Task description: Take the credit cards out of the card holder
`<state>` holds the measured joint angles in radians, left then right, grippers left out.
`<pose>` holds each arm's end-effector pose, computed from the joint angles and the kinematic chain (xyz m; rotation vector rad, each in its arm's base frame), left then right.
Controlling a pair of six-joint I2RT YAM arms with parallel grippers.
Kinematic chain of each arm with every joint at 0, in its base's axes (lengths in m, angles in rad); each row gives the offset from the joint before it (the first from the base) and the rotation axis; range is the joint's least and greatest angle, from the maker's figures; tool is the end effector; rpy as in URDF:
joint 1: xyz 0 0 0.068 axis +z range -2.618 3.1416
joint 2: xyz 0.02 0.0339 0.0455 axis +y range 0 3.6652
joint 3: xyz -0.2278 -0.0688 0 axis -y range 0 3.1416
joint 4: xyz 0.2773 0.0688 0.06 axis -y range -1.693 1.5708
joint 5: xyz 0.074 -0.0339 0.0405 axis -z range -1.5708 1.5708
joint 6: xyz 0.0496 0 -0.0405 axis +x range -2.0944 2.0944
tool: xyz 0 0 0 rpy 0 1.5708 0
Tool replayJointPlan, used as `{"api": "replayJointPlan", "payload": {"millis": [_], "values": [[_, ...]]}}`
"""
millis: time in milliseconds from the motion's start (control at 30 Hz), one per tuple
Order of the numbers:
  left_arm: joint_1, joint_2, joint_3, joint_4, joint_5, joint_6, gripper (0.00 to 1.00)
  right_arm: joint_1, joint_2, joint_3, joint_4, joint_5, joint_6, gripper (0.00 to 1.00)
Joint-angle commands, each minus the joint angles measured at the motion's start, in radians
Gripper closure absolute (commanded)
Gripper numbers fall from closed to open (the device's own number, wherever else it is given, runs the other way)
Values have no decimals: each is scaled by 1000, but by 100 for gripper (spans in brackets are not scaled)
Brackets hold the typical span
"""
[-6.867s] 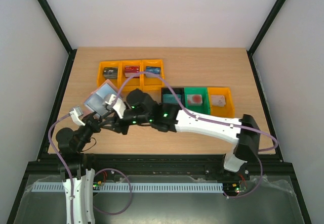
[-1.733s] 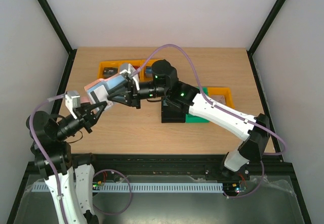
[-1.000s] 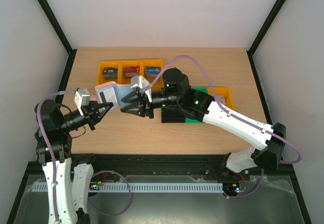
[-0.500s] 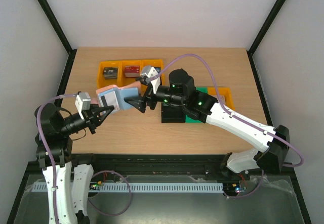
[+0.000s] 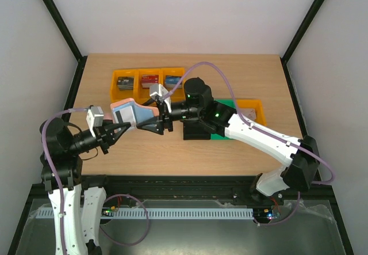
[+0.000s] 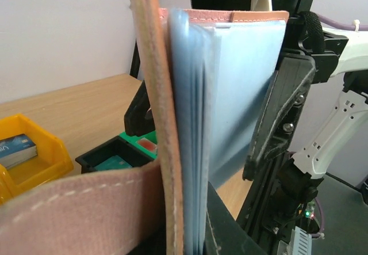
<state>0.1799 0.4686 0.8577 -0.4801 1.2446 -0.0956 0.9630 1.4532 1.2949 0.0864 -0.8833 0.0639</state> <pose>0.1462 -0.0212 0.3689 0.7217 1.5248 -0.9572 0.1865 0.3353 0.3477 -1.4023 1.1974 1.4666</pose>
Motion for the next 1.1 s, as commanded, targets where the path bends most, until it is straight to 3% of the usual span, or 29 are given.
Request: {"api": "replayJointPlan", "payload": {"millis": [0, 167, 200, 300, 433, 633, 867, 1067], "values": [[-2, -12, -14, 27, 61, 20, 96, -1, 4, 24, 63, -13, 31, 44], [-3, -14, -26, 32, 83, 13, 96, 0, 6, 20, 57, 28, 40, 93], [-2, -15, -27, 34, 85, 12, 96, -1, 6, 20, 51, 42, 42, 98], [-2, -16, -34, 46, 87, -5, 94, -7, -3, 10, 45, 64, 40, 98], [0, -29, -54, 61, 45, -31, 75, -43, -33, -27, 80, 23, 67, 98], [1, -54, -74, 57, 25, -42, 68, -66, -68, -36, 11, -11, 28, 98], [3, -55, -84, 71, -44, -41, 66, -67, -86, -31, -48, -59, -16, 98], [3, -76, -122, 115, -122, -57, 73, -66, -47, 12, -71, -199, -24, 98]]}}
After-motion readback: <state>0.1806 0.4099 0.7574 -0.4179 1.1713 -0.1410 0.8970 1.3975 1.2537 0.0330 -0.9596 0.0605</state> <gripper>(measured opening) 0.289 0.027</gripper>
